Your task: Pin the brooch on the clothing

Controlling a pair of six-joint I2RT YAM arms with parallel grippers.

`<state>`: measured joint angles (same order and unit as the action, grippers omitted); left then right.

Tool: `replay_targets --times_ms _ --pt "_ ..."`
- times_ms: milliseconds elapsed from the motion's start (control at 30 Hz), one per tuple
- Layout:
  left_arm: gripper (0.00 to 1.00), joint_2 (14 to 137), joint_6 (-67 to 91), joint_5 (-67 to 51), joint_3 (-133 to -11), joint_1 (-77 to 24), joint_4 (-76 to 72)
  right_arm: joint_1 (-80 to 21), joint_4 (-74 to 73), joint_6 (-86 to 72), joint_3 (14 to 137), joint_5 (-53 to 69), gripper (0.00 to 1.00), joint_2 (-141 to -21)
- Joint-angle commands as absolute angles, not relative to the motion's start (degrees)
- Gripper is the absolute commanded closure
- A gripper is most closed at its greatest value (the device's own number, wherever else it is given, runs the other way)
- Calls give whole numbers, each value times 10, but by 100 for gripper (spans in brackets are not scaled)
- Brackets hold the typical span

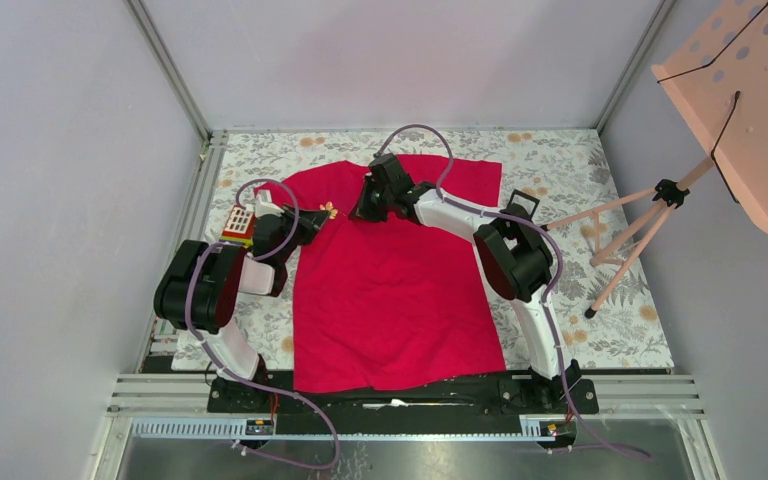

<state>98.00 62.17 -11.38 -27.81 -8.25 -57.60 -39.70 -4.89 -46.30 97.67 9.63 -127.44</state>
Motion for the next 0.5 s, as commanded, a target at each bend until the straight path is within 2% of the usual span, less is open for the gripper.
replay_targets --times_ms 0,467 --pt "100 988 630 -103 -286 -85 -637 -394 -23 -471 983 117 100 -1240" --pt "100 1003 646 -106 -280 -86 -668 -389 -29 -480 991 135 100 -1250"
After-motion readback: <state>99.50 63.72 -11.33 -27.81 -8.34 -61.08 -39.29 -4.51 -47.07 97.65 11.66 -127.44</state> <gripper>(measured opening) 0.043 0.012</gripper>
